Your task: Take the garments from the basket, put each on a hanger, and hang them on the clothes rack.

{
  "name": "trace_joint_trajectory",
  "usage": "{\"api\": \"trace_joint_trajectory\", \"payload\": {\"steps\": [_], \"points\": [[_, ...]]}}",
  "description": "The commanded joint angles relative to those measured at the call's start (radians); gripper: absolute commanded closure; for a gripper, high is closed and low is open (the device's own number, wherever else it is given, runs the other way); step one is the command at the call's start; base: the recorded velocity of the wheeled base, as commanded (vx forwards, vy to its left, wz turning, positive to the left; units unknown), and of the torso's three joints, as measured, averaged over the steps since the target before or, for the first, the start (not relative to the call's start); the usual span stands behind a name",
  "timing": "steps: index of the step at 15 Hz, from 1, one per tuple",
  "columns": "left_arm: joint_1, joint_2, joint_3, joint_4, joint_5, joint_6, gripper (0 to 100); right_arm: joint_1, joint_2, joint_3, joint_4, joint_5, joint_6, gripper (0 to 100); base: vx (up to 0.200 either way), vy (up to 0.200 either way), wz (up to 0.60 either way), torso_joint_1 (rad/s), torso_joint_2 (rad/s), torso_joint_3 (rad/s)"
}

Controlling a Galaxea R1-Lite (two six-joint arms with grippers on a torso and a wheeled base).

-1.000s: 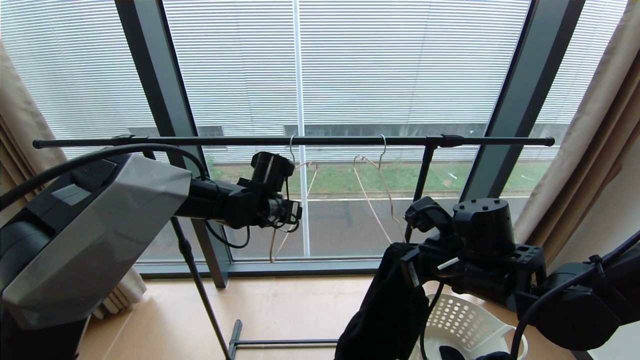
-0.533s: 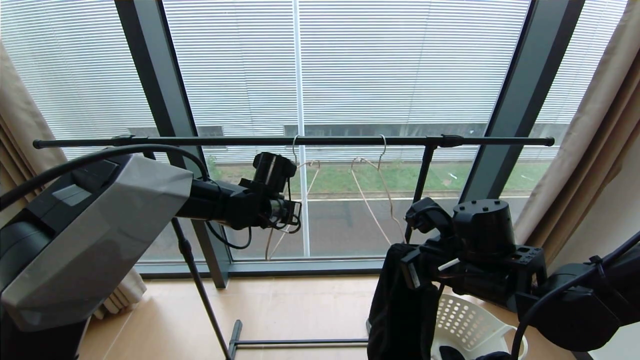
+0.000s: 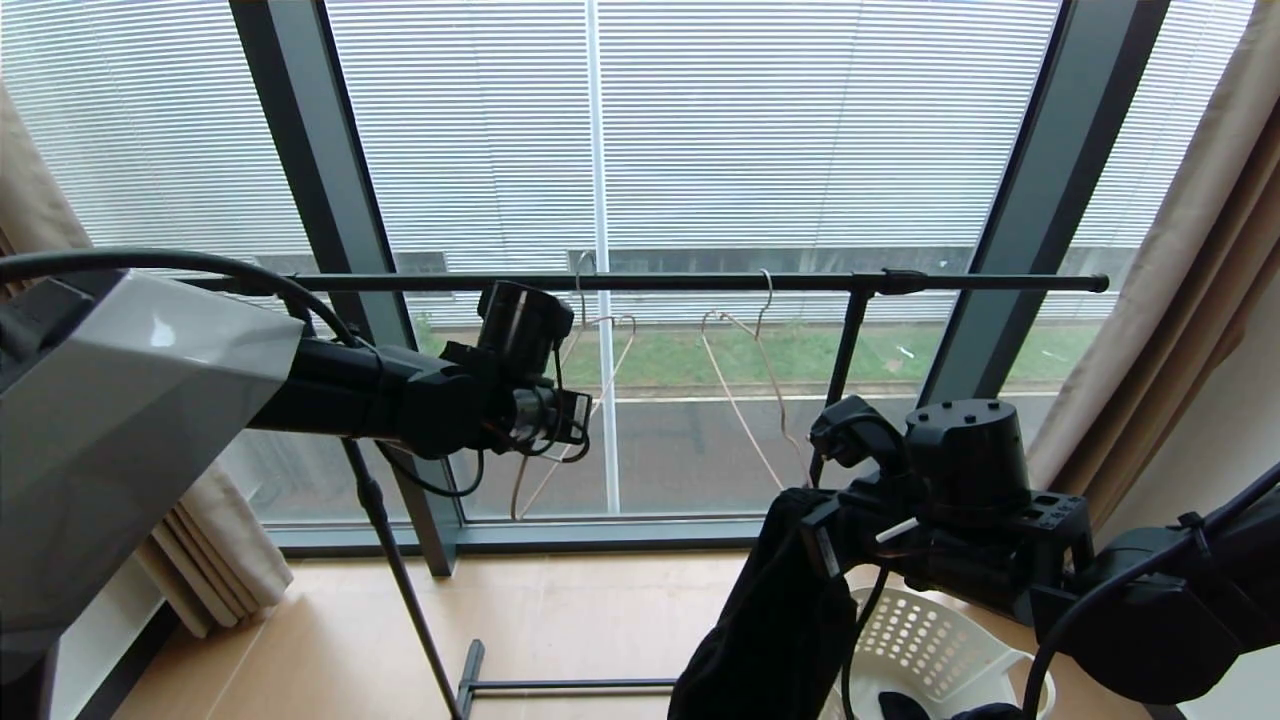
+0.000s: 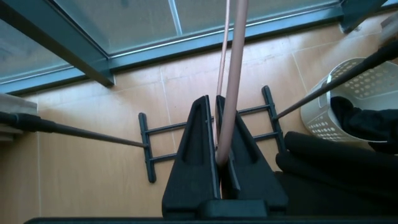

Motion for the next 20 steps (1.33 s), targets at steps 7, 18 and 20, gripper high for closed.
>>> {"api": "trace_joint_trajectory", "payload": {"steps": [7,18,20], "points": [[-0.06,-0.235,0.358,-0.135,0.002,-0.002,100,0.0,-0.002,0.004,0.0,-0.002,0.0,100,0.0,0.0,0.0,0.0,0.0,0.0],[-0.116,-0.686,1.085,-0.541,-0.078,0.127,100,0.087,-0.134,0.041,0.002,-0.137,-0.069,100,0.0,0.0,0.0,0.0,0.0,0.0],[-0.117,-0.713,1.117,-0.543,-0.14,0.133,100,0.087,-0.132,0.044,0.002,-0.172,-0.098,100,0.0,0.0,0.0,0.0,0.0,0.0]]}}
